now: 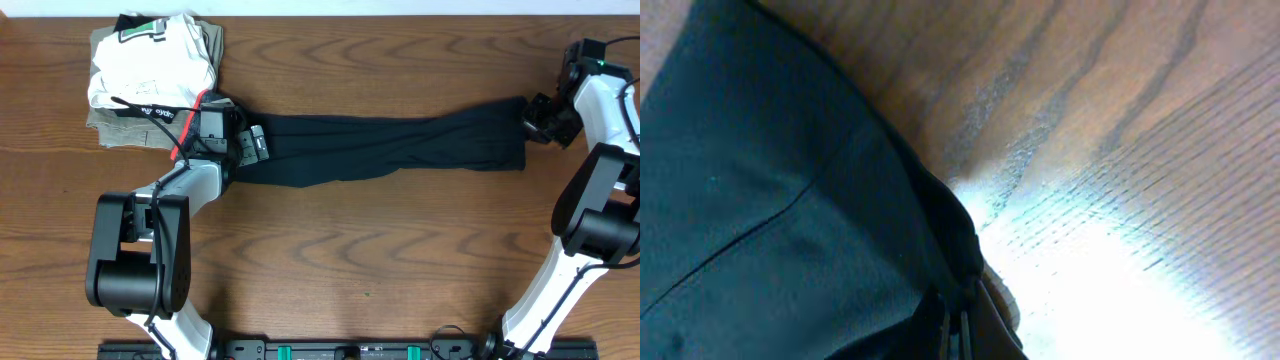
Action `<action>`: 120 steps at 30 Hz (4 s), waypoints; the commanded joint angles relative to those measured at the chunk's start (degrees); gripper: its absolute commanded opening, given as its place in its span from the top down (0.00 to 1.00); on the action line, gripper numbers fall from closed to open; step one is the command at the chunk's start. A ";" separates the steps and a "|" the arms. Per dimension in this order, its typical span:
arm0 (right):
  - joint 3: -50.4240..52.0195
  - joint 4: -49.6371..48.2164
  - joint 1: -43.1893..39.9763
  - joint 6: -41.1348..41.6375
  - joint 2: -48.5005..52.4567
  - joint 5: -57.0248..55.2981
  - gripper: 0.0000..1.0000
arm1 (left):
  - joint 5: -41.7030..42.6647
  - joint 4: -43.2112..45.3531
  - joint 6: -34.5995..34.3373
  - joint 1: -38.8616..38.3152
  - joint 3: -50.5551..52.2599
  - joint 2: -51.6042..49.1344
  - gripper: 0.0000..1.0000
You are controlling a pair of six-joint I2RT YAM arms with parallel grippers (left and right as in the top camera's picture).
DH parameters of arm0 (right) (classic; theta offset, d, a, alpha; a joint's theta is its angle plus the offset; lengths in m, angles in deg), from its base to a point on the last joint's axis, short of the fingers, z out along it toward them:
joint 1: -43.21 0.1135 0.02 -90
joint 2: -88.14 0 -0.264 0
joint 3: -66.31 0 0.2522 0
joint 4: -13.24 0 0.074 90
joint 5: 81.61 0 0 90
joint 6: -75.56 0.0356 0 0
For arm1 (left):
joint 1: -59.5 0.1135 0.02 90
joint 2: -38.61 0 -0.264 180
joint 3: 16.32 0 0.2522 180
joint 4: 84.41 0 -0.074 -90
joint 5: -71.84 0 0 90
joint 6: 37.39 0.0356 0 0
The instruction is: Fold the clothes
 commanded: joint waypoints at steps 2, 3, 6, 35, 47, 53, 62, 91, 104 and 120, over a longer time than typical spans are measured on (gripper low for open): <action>-1.77 1.51 -0.59 -1.68 0.50 -2.19 0.99 | -1.99 -1.40 -0.07 0.98 -0.02 -0.72 0.01; -1.84 1.97 -0.59 -1.66 0.39 -2.19 0.99 | -2.01 -1.42 -0.09 0.98 -0.02 -0.72 0.01; -1.95 3.76 -0.59 -1.64 -0.13 -2.19 0.99 | -2.01 -1.40 -0.07 0.98 -0.02 -0.72 0.01; 5.14 11.54 -0.81 0.90 -12.66 -6.29 0.99 | -2.01 -0.15 -0.09 1.09 -0.04 -0.72 0.01; 12.33 6.71 -0.81 0.87 -12.66 -6.45 0.89 | -2.01 -0.11 -0.09 1.09 -0.04 -0.72 0.01; 13.31 12.13 -0.79 -0.15 -12.70 -5.55 0.46 | -2.01 -0.11 -0.09 1.09 -0.04 -0.72 0.01; 12.70 6.49 -0.26 -10.38 -16.85 11.34 0.53 | -1.40 -0.57 -0.09 1.09 -0.04 0.59 0.01; 12.72 -21.55 34.58 -1.99 -7.76 19.26 0.80 | 6.43 -19.28 -7.48 -8.41 -0.13 19.96 0.02; 12.72 -21.62 38.32 2.01 -2.43 15.37 0.86 | -1.31 -23.26 -9.27 -8.41 0.09 15.45 0.10; 4.44 -11.19 39.21 -2.27 -3.37 17.99 0.92 | 5.77 -14.58 -9.79 -8.41 0.09 4.02 0.45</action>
